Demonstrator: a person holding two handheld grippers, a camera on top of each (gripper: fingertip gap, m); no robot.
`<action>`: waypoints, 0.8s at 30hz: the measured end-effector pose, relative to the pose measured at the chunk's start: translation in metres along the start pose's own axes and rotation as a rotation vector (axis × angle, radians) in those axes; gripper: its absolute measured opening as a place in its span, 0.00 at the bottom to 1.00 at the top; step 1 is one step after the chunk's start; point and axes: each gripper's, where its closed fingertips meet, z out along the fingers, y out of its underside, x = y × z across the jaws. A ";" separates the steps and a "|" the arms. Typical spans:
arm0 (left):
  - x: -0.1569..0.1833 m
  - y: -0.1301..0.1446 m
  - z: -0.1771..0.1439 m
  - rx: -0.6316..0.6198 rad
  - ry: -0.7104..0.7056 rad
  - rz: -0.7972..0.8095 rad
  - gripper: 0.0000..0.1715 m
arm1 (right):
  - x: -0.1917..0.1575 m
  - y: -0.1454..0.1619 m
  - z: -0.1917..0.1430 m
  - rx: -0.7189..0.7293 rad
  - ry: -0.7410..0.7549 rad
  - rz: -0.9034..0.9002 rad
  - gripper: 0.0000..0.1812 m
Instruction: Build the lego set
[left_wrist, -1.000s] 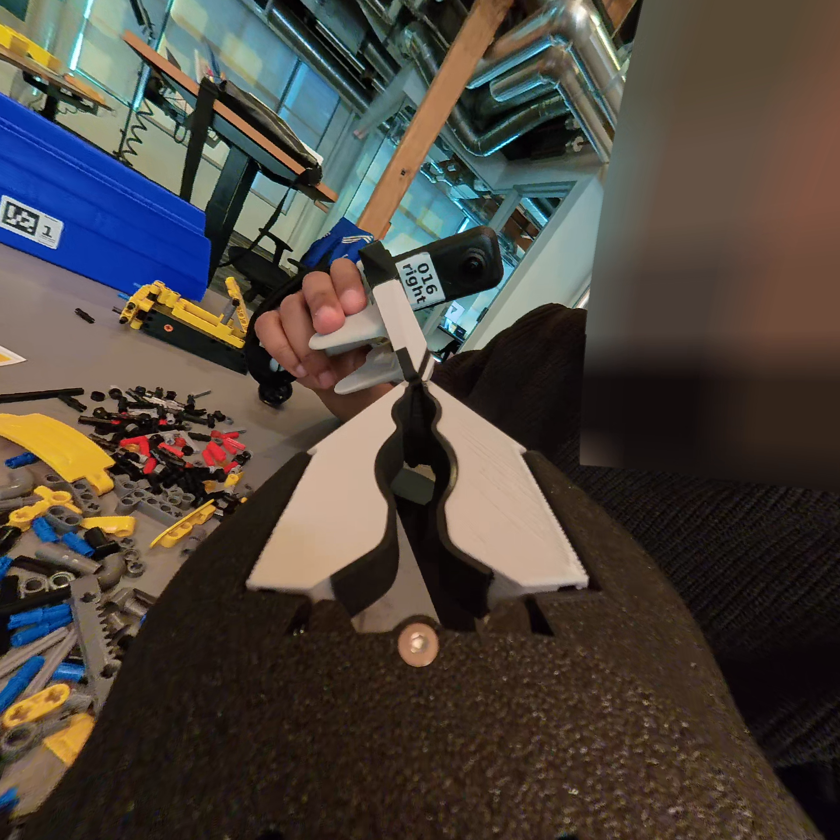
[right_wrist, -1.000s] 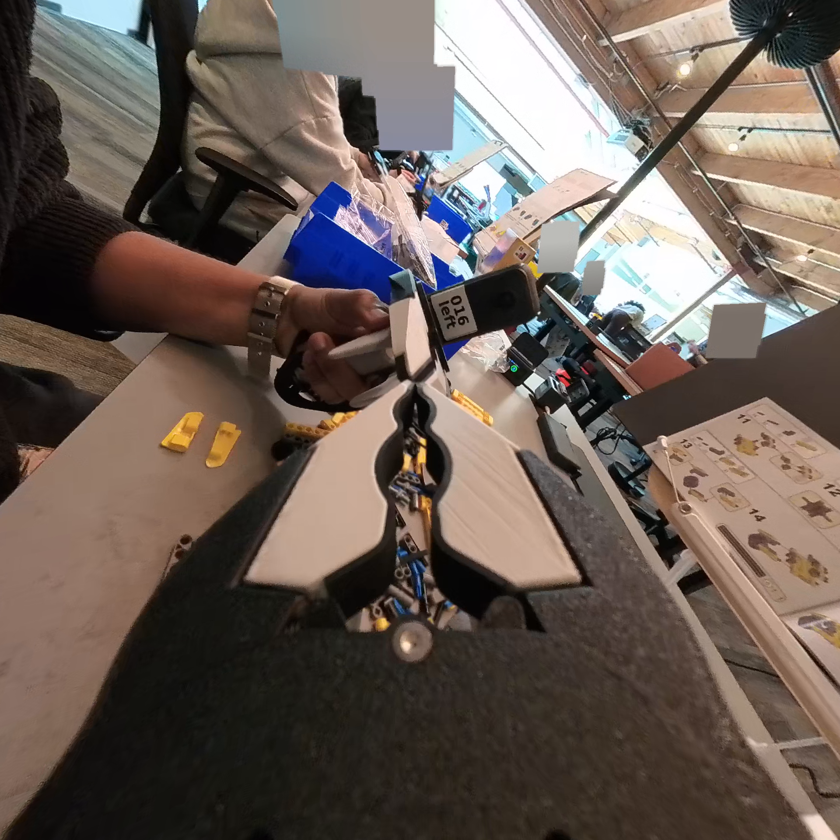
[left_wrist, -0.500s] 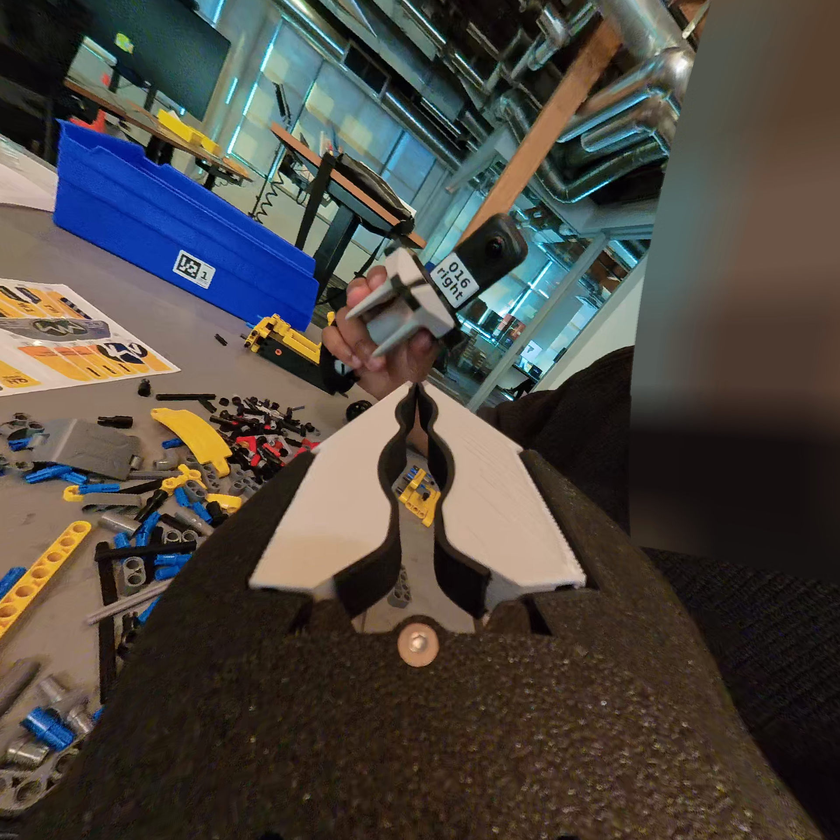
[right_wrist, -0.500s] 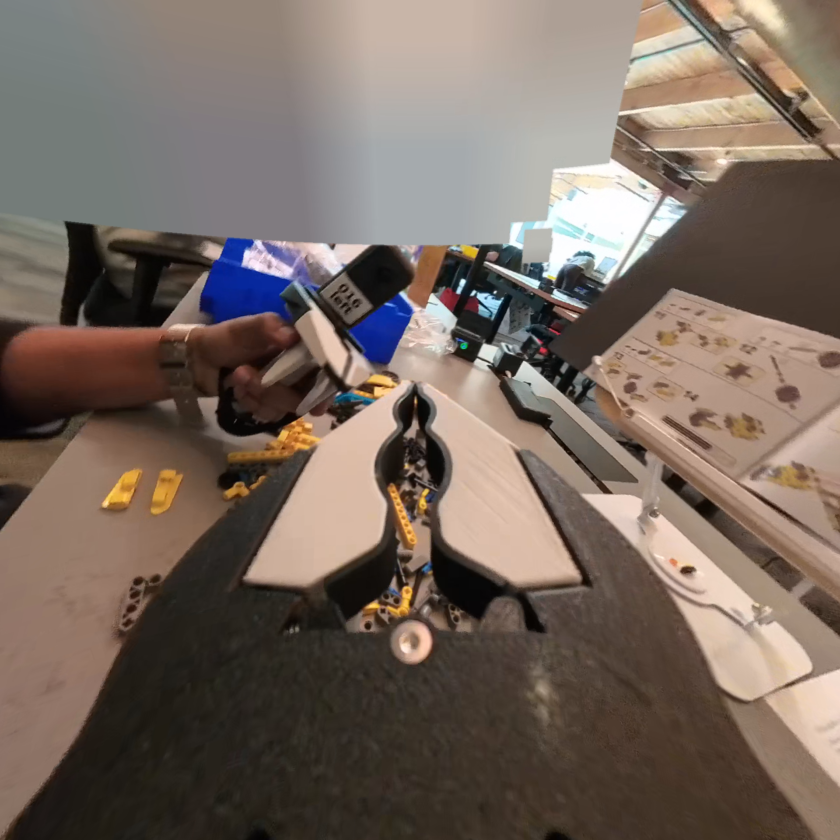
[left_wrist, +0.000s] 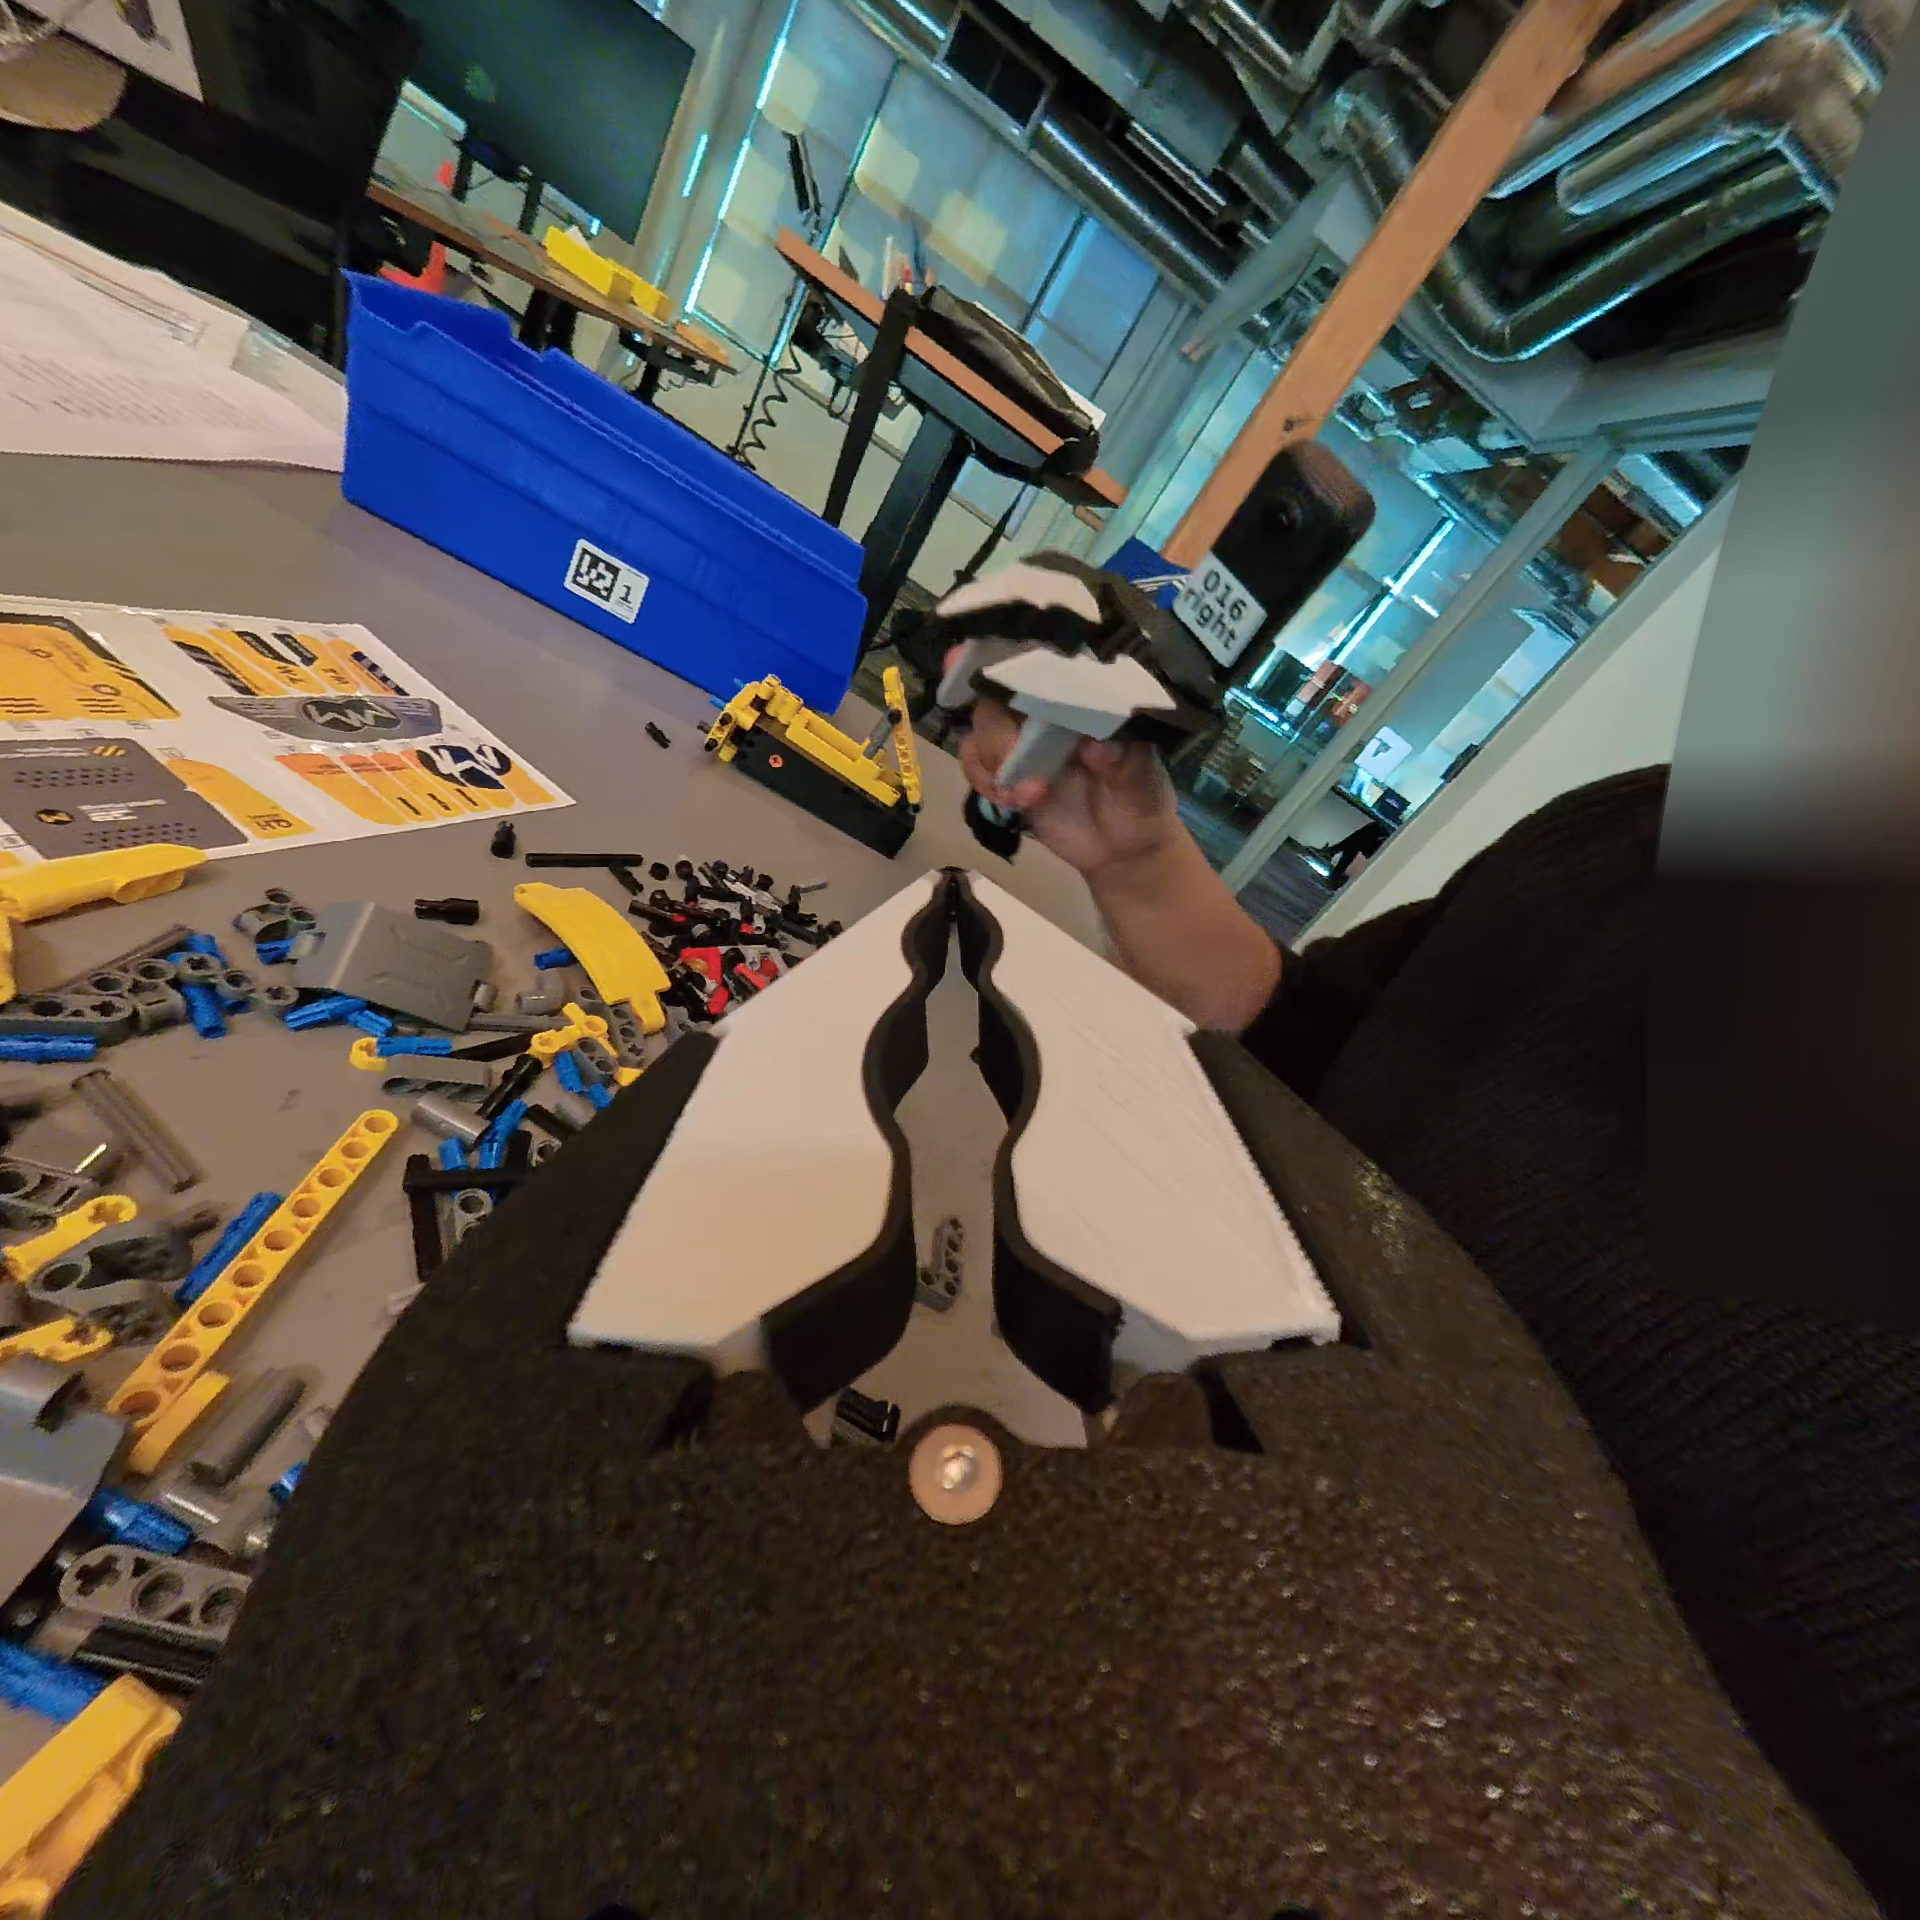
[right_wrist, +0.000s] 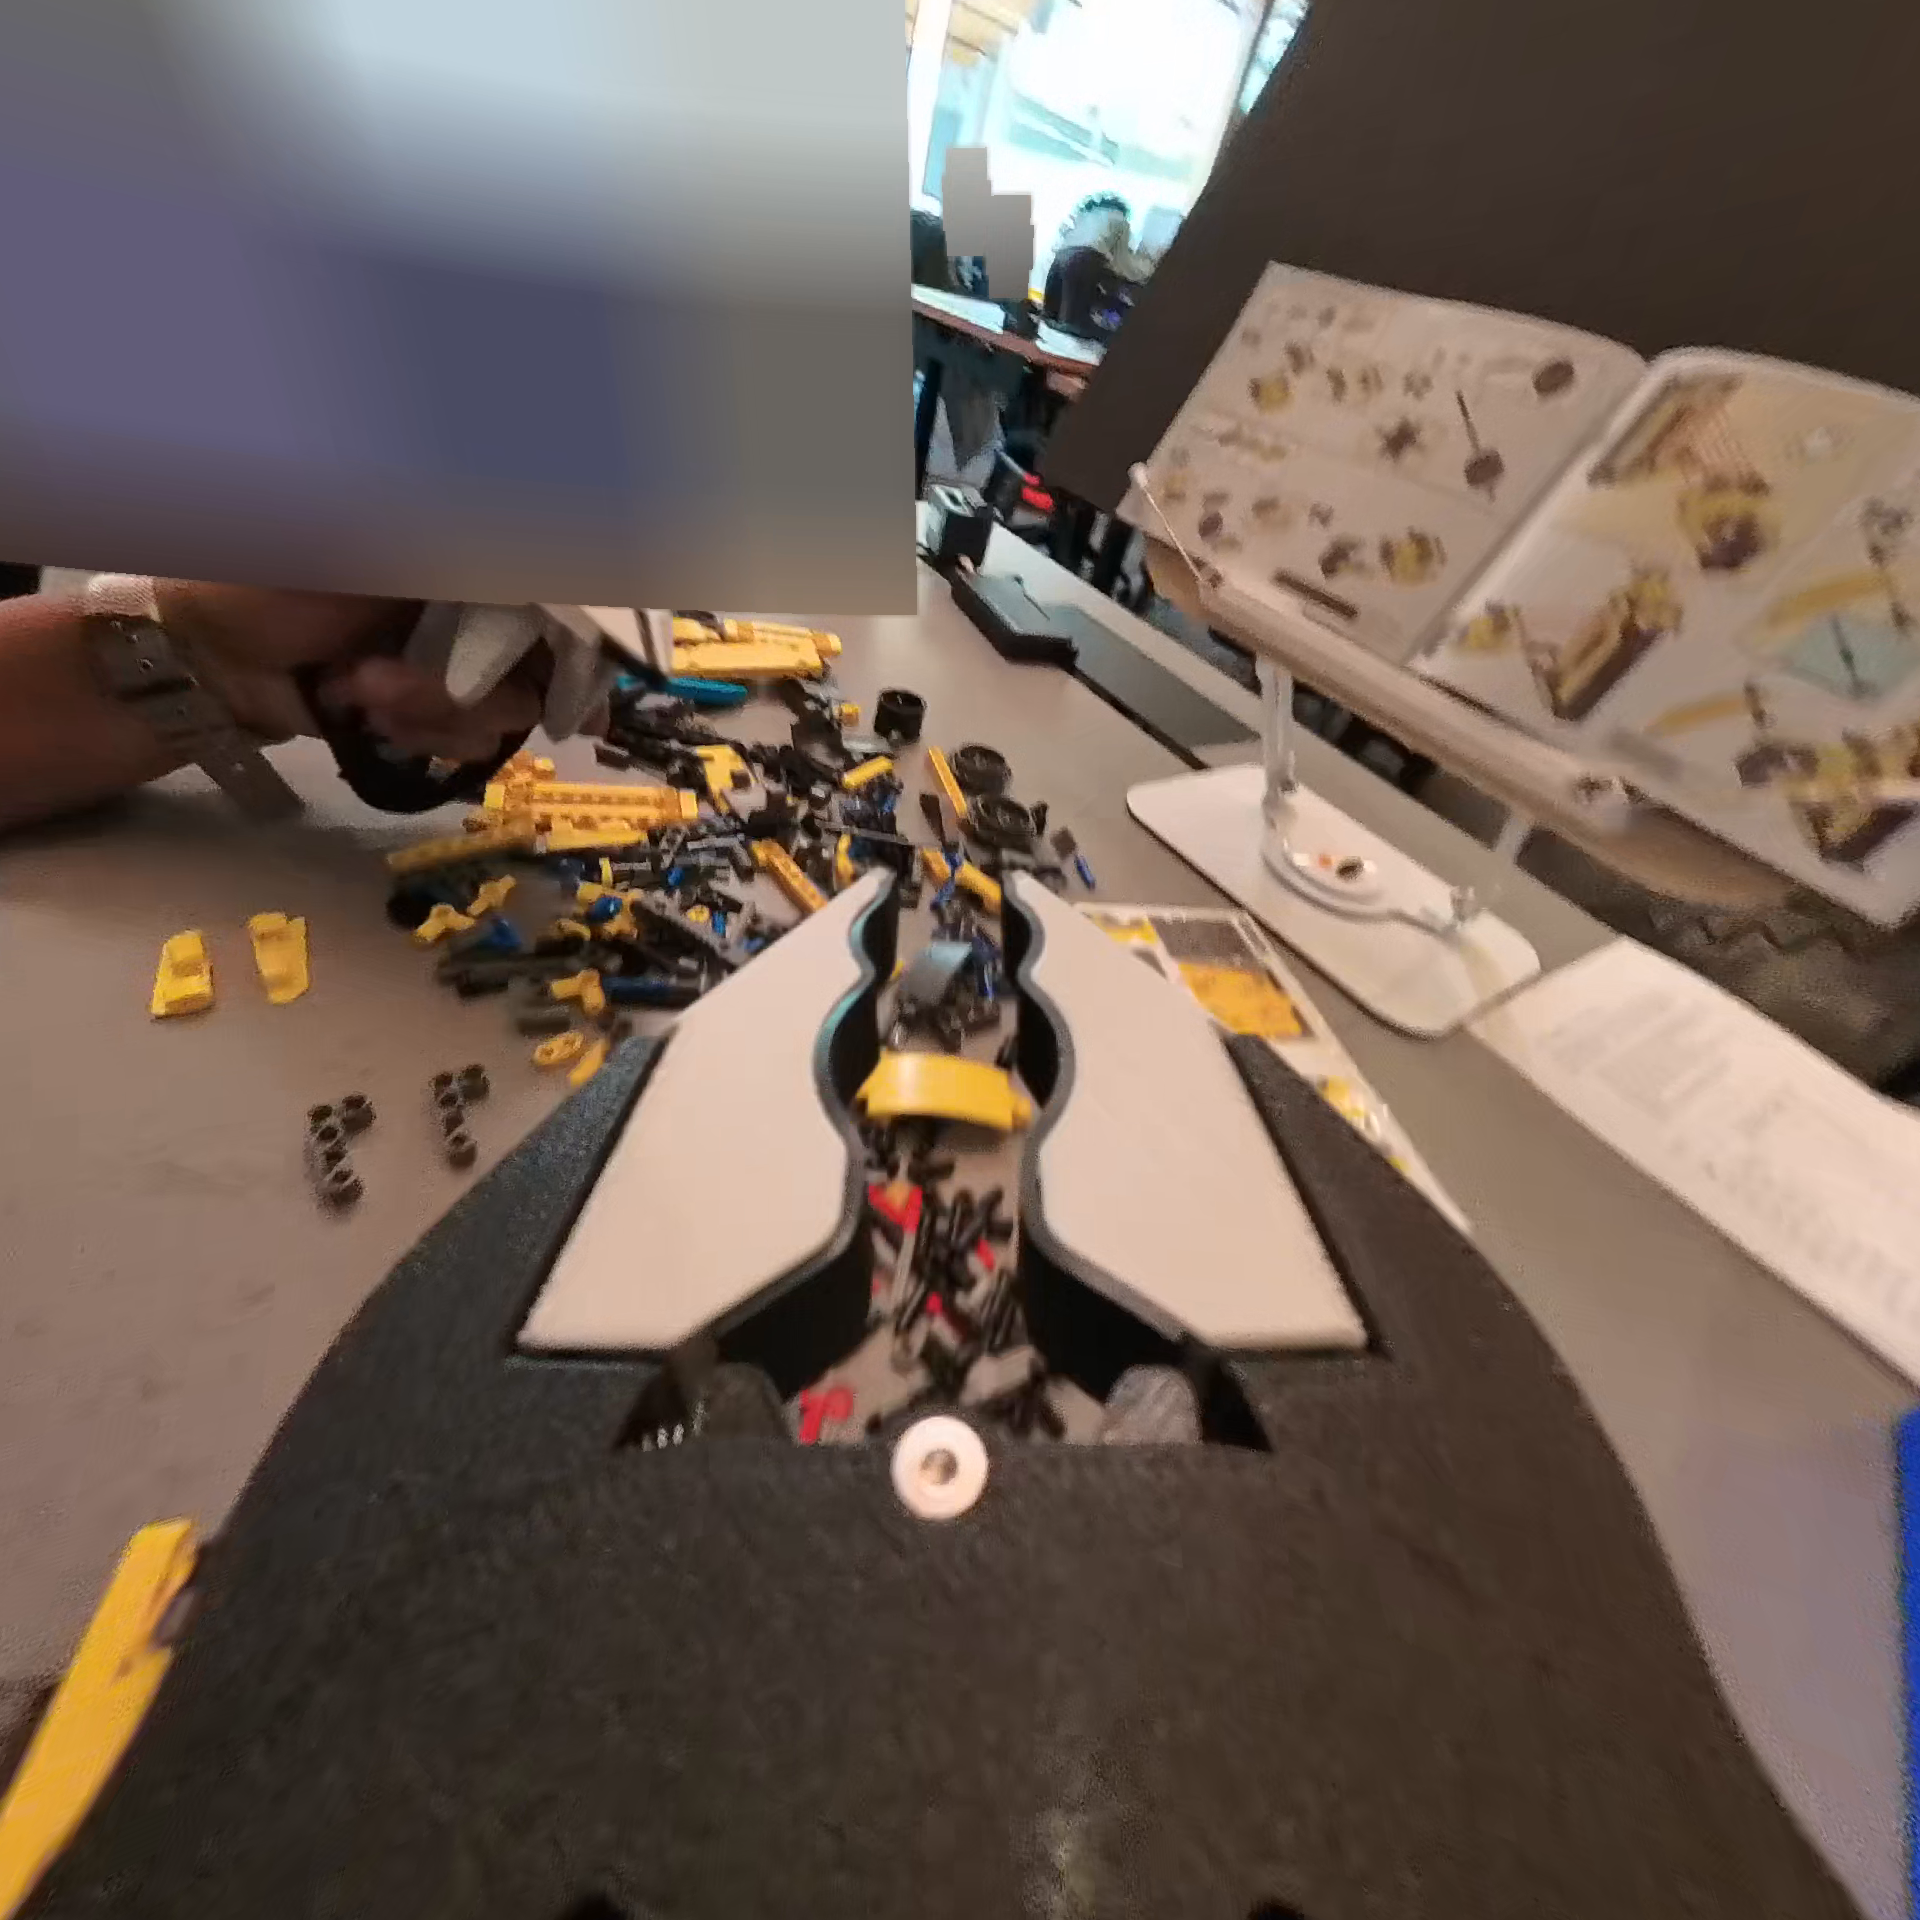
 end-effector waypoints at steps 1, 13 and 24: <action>-0.001 -0.001 0.000 0.003 -0.005 0.001 0.00 | -0.001 0.007 -0.009 -0.020 0.019 0.024 0.10; -0.016 0.020 0.008 -0.114 -0.117 0.058 0.01 | -0.015 0.081 -0.044 -0.396 0.120 0.072 0.11; -0.031 0.029 0.010 -0.194 -0.262 0.189 0.16 | -0.033 0.109 -0.036 -0.536 0.051 0.188 0.10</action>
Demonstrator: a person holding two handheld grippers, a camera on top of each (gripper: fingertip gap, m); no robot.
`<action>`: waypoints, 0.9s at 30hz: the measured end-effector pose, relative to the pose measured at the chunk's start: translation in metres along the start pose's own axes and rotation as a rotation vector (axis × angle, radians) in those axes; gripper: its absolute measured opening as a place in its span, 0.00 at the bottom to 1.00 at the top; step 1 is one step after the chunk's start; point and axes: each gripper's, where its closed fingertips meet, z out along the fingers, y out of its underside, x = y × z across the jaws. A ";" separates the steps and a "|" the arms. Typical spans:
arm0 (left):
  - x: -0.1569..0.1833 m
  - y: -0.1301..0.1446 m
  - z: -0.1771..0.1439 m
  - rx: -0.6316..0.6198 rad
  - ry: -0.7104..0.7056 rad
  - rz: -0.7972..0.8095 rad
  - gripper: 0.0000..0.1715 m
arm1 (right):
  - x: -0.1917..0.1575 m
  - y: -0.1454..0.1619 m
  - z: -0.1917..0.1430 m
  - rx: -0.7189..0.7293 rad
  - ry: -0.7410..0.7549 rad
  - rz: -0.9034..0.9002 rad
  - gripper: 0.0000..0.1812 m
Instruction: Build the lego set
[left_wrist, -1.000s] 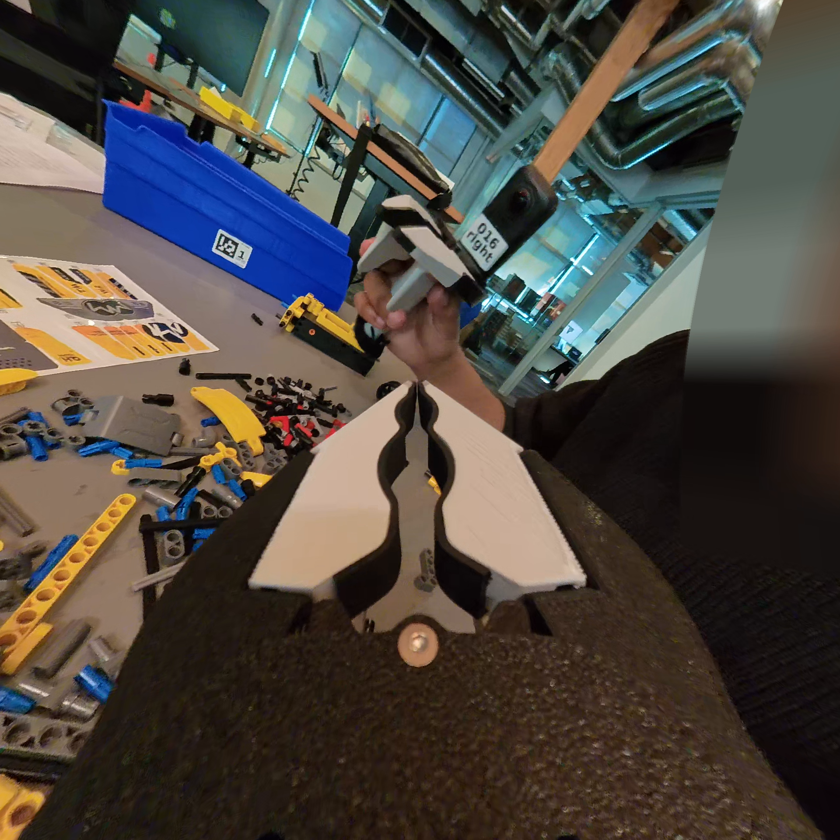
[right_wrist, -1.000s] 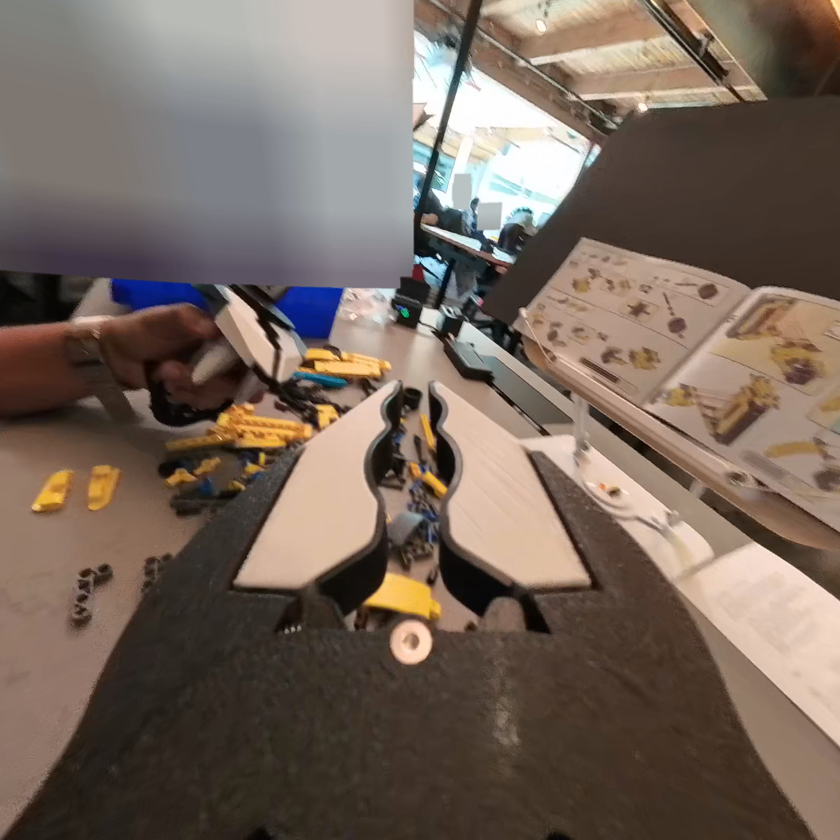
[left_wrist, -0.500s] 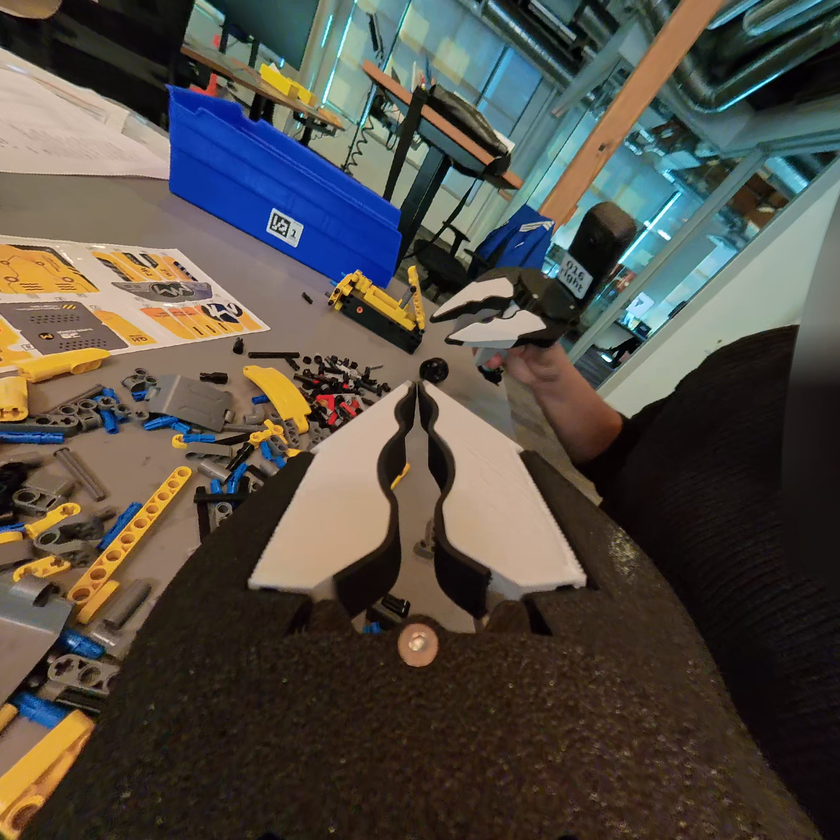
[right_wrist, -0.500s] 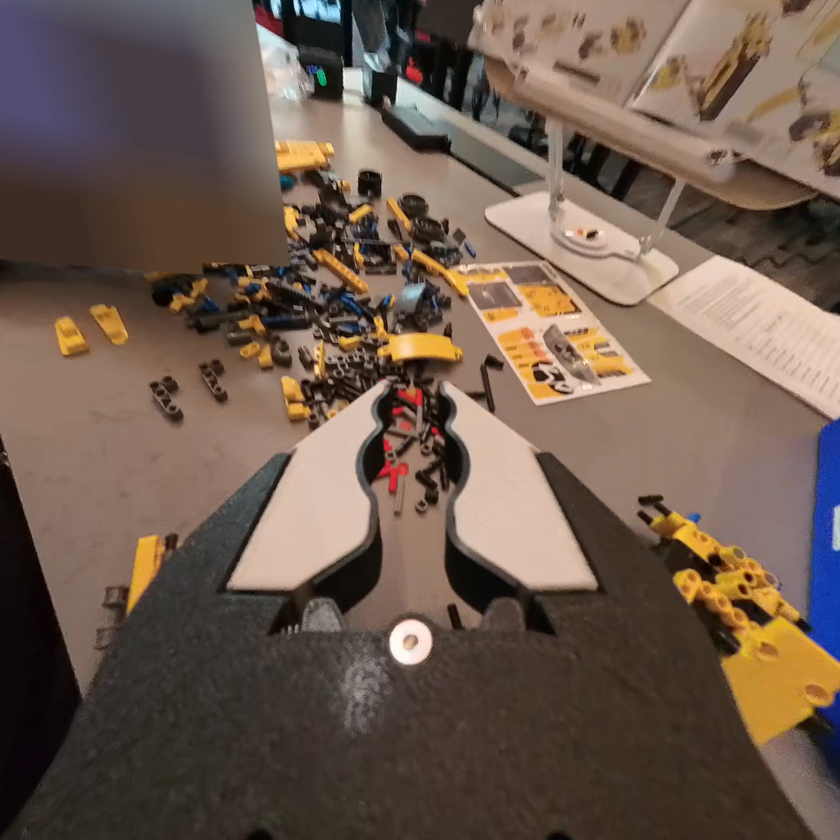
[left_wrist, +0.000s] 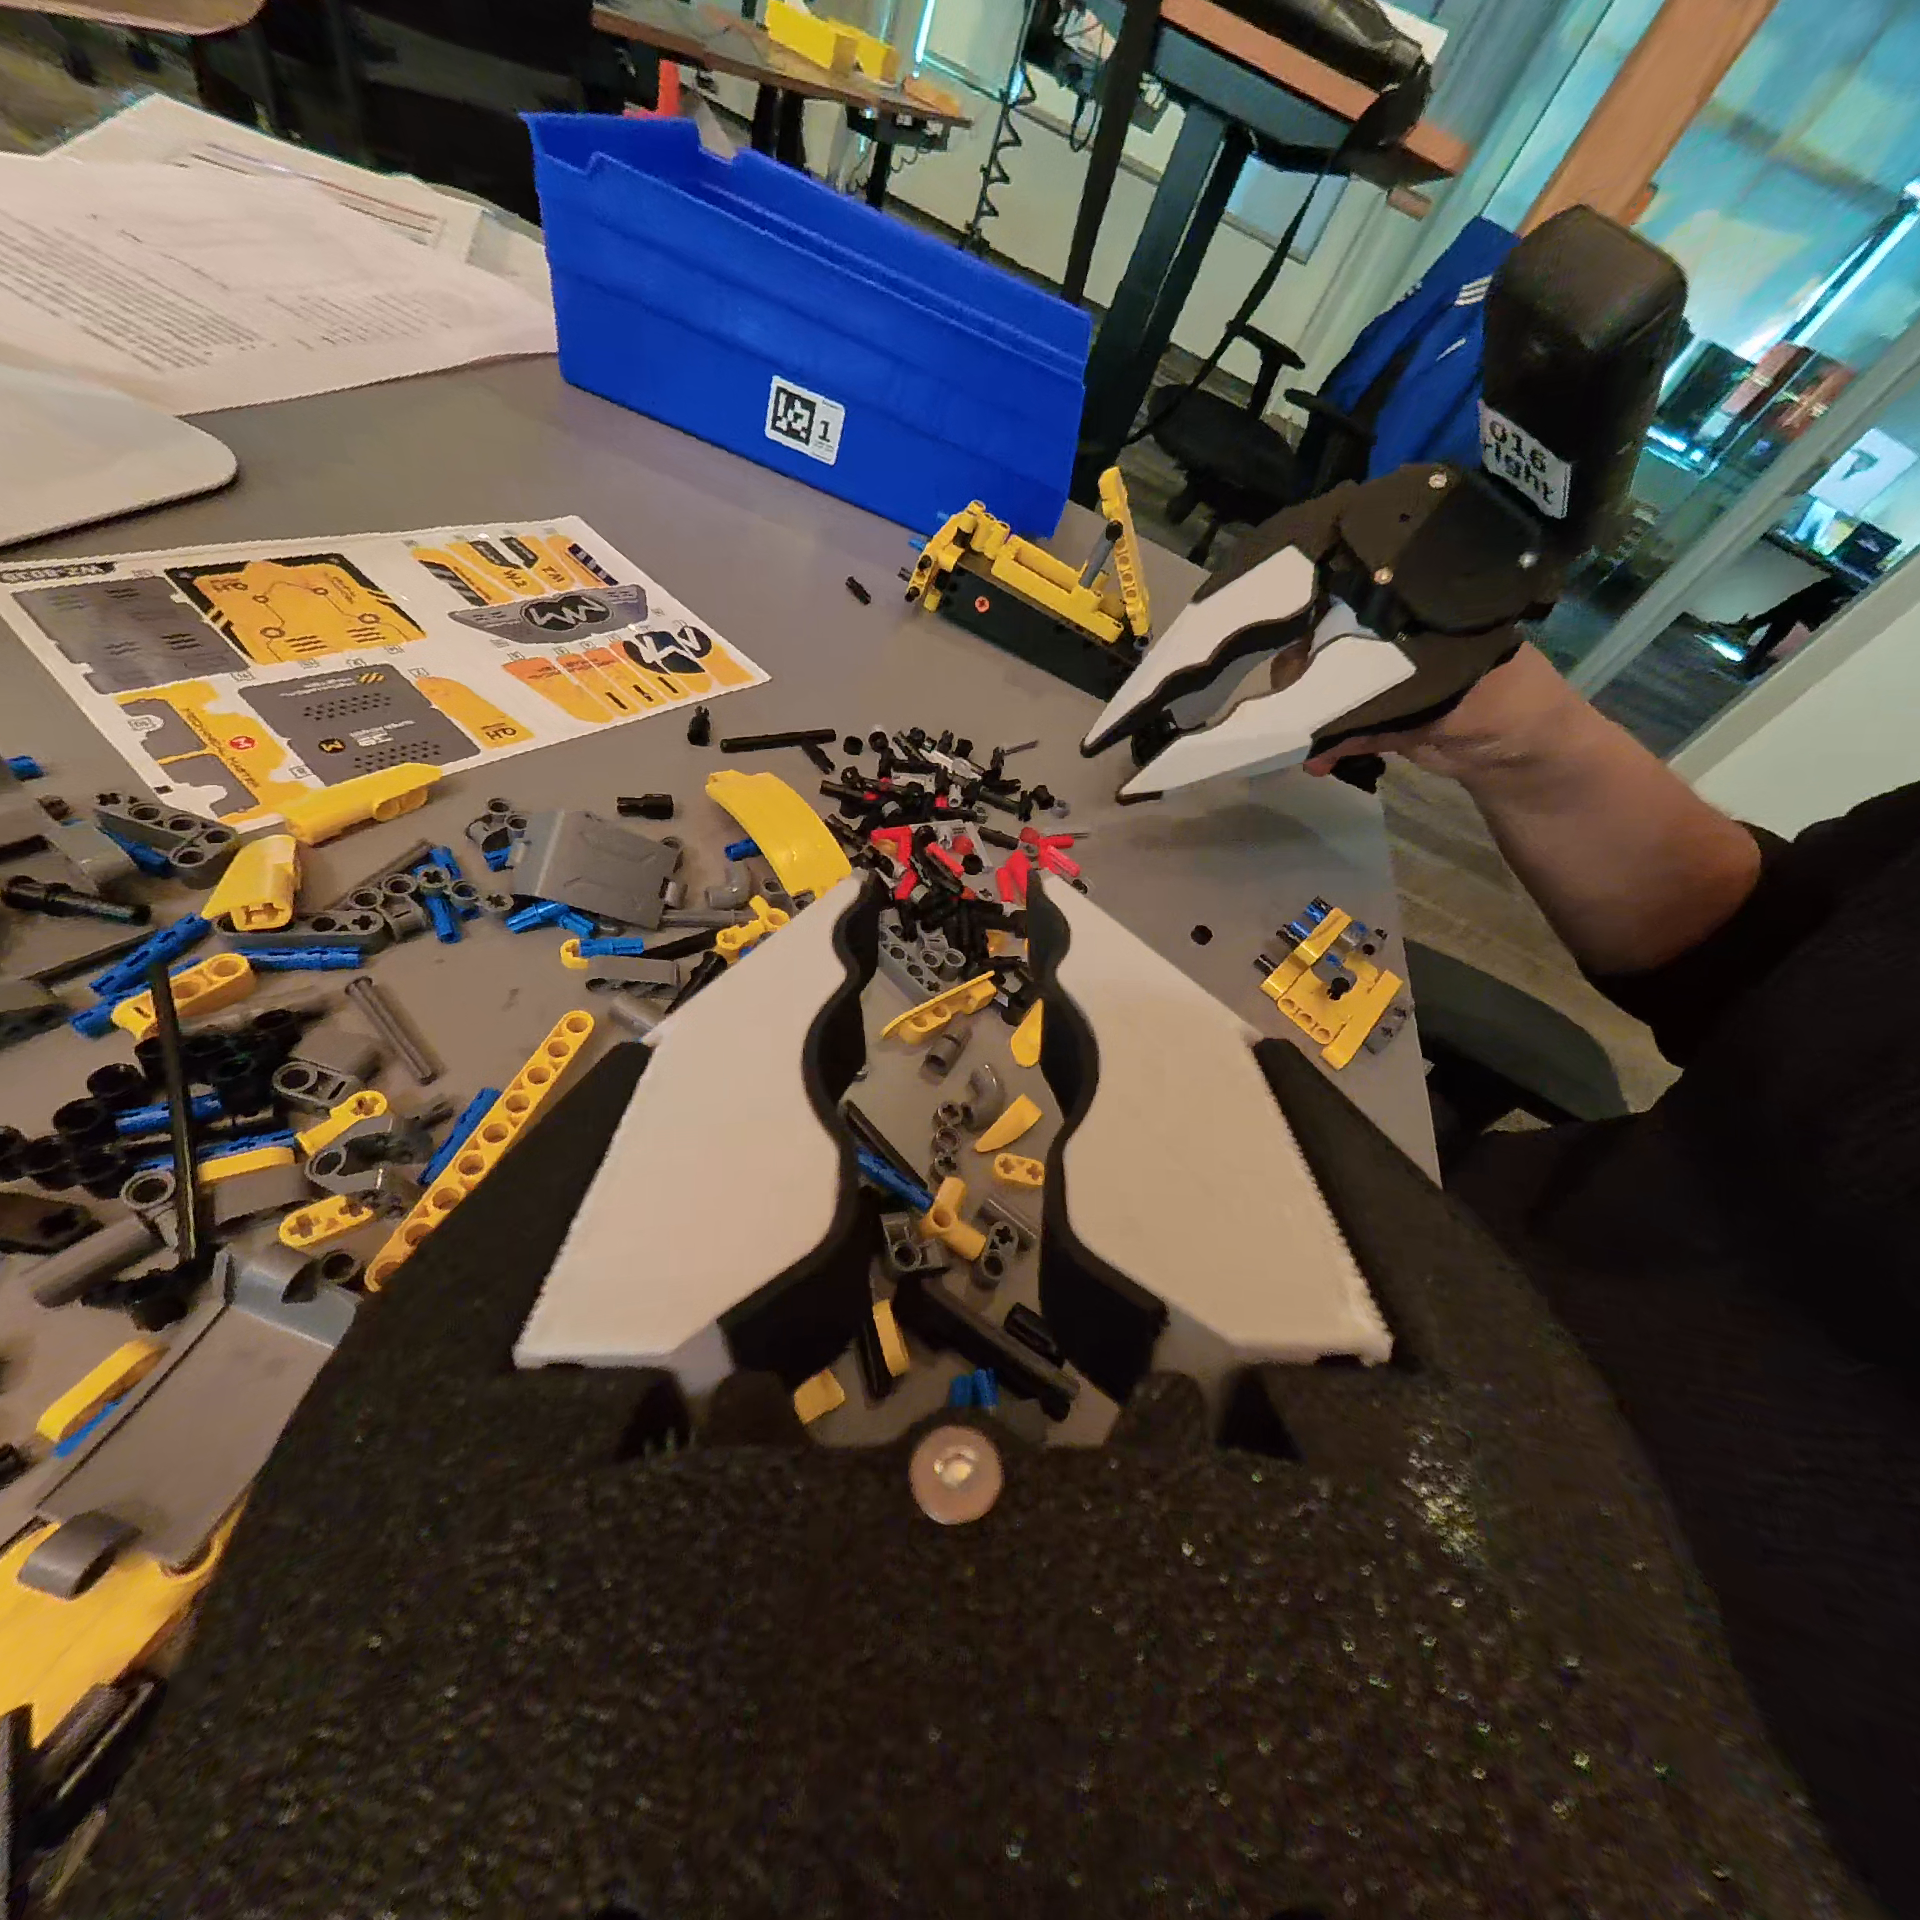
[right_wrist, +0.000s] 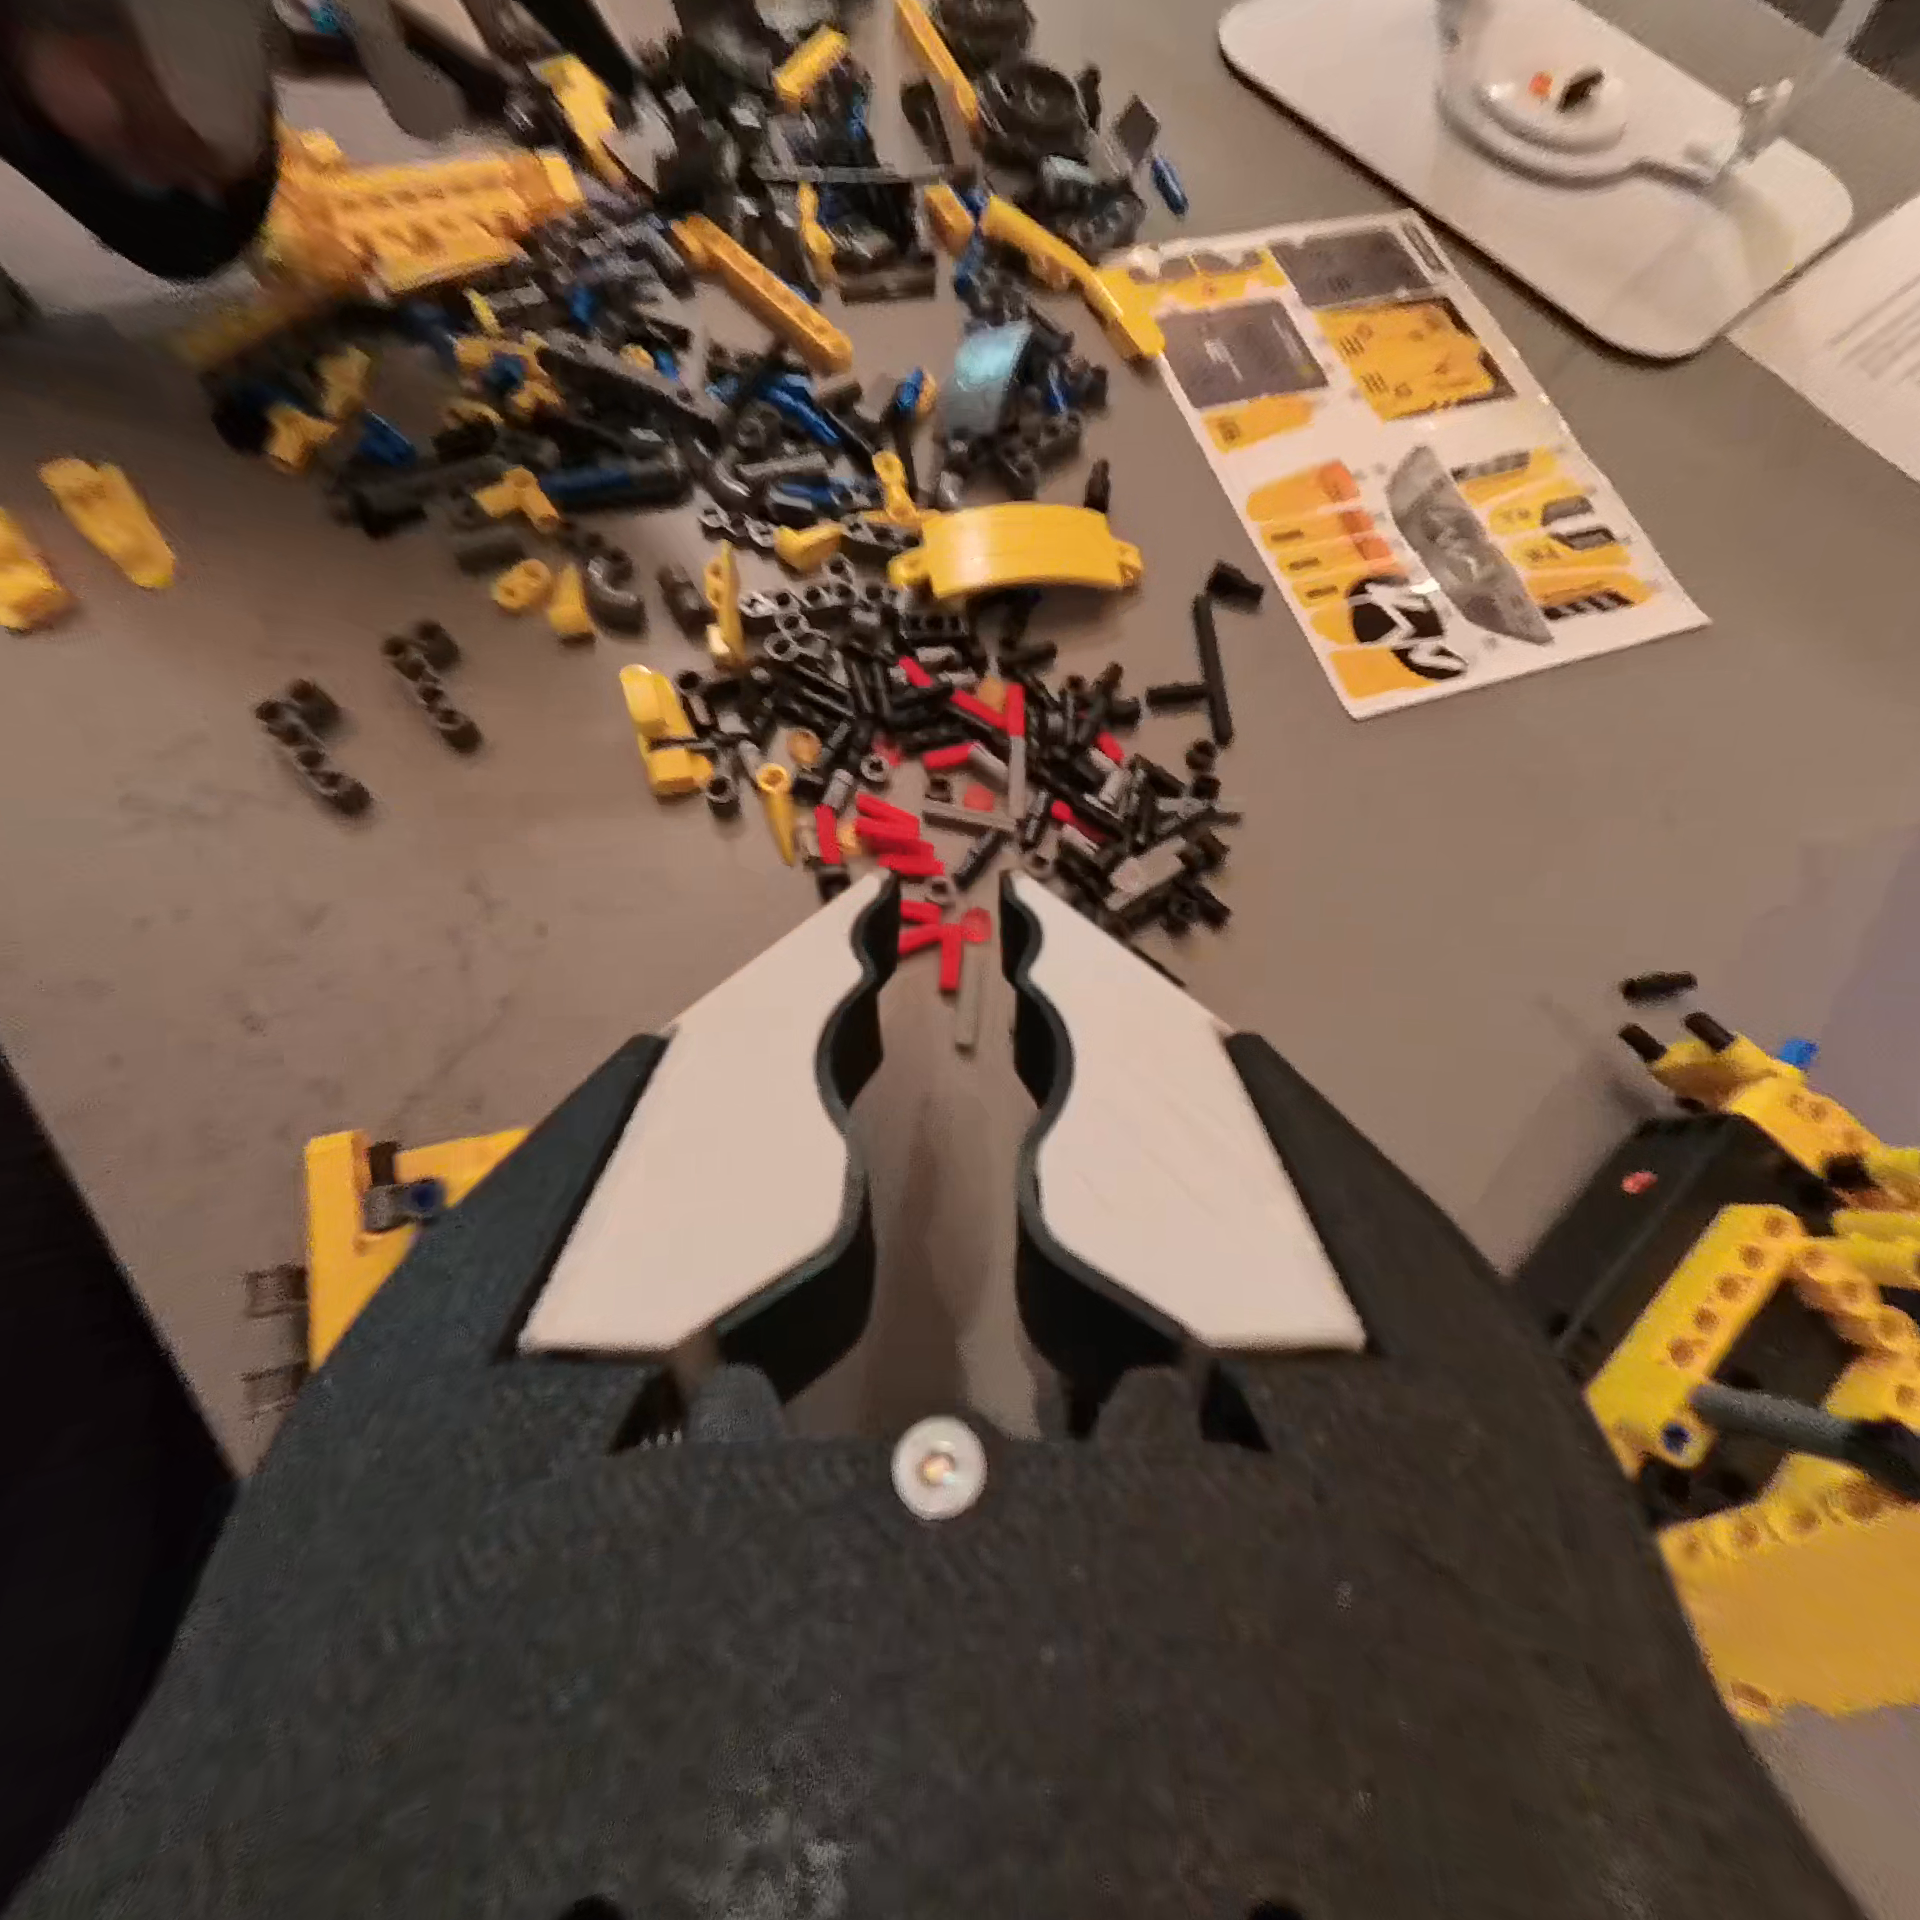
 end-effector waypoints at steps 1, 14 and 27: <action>0.000 -0.001 -0.001 0.007 -0.005 0.003 0.16 | 0.005 0.004 0.001 -0.026 0.029 -0.009 0.10; -0.004 -0.007 -0.006 0.042 -0.011 -0.011 0.16 | 0.022 0.031 0.020 -0.283 0.050 0.030 0.08; -0.004 -0.008 -0.008 0.051 -0.008 -0.013 0.16 | 0.019 0.032 0.024 -0.320 -0.017 0.023 0.03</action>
